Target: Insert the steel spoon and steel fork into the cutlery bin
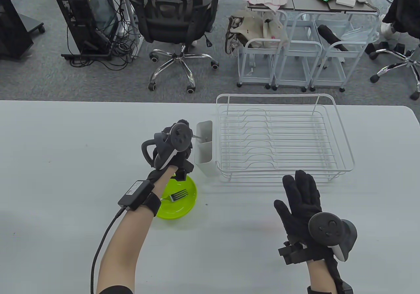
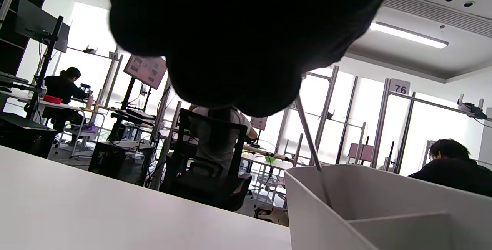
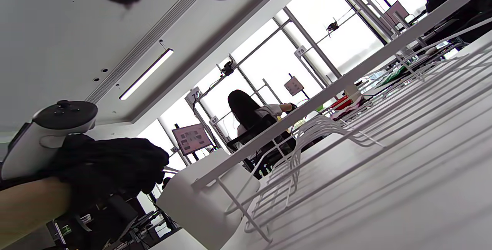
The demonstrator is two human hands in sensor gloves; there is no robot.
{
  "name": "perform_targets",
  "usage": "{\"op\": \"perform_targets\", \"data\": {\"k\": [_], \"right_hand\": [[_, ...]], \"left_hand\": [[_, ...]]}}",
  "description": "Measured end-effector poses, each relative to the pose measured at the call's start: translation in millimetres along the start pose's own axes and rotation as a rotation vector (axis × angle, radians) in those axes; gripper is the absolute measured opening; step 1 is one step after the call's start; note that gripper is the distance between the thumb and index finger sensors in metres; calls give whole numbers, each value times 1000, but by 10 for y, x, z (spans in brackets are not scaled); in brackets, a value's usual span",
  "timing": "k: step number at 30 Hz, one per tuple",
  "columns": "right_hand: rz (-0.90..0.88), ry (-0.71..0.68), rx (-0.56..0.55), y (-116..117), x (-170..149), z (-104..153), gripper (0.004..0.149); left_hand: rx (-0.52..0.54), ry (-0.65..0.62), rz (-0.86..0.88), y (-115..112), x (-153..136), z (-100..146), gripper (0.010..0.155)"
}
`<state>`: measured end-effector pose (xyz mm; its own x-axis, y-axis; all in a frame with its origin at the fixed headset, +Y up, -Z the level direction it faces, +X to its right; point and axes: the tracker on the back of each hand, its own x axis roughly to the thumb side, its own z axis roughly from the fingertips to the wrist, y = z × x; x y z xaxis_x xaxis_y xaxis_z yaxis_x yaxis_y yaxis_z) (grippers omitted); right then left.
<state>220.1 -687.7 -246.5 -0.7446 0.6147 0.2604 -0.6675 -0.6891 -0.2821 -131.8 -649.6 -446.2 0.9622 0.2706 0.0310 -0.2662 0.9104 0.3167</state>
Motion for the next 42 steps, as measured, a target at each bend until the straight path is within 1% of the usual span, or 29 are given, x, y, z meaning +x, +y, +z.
{"op": "perform_targets", "data": {"k": [4, 7, 9, 11, 13, 17, 19, 22, 24, 27, 32, 36, 38, 42], "right_hand": [[5, 0, 4, 3, 4, 1, 70], [1, 6, 14, 12, 1, -2, 70], [3, 7, 18, 16, 7, -2, 71], [5, 7, 21, 16, 11, -2, 71], [3, 9, 20, 12, 8, -1, 71], [-28, 23, 18, -7, -14, -7, 71], [-28, 22, 16, -9, -13, -7, 71], [-24, 19, 21, -1, -8, -6, 71], [-24, 19, 24, 4, -7, -5, 71], [-26, 19, 27, 5, -4, -4, 71], [-17, 14, 30, 13, 3, -4, 71], [-9, 18, 40, 35, 1, -5, 71], [-3, 24, 46, 55, -10, -6, 71], [7, 32, 60, 76, -24, -10, 71]], "left_hand": [[-33, -10, 0, -66, -13, 51, 38], [-114, -37, 7, -70, -30, 101, 38], [-98, -59, -21, -44, -38, 148, 40], [-135, -101, -44, -8, -53, 198, 45], [-143, -124, -24, 86, -102, 260, 49], [-135, -90, 149, 327, -317, 429, 52], [-131, -99, 154, 416, -431, 527, 52], [-121, -121, 78, 528, -638, 685, 52], [-138, -100, 111, 588, -825, 809, 52], [-123, -65, 132, 637, -1084, 993, 53], [-118, -77, 9, 598, -1404, 1302, 54], [-165, -141, -42, 482, -1521, 1503, 54], [-192, -165, -73, 411, -1556, 1561, 53], [-242, -206, -167, 315, -1593, 1618, 56]]}}
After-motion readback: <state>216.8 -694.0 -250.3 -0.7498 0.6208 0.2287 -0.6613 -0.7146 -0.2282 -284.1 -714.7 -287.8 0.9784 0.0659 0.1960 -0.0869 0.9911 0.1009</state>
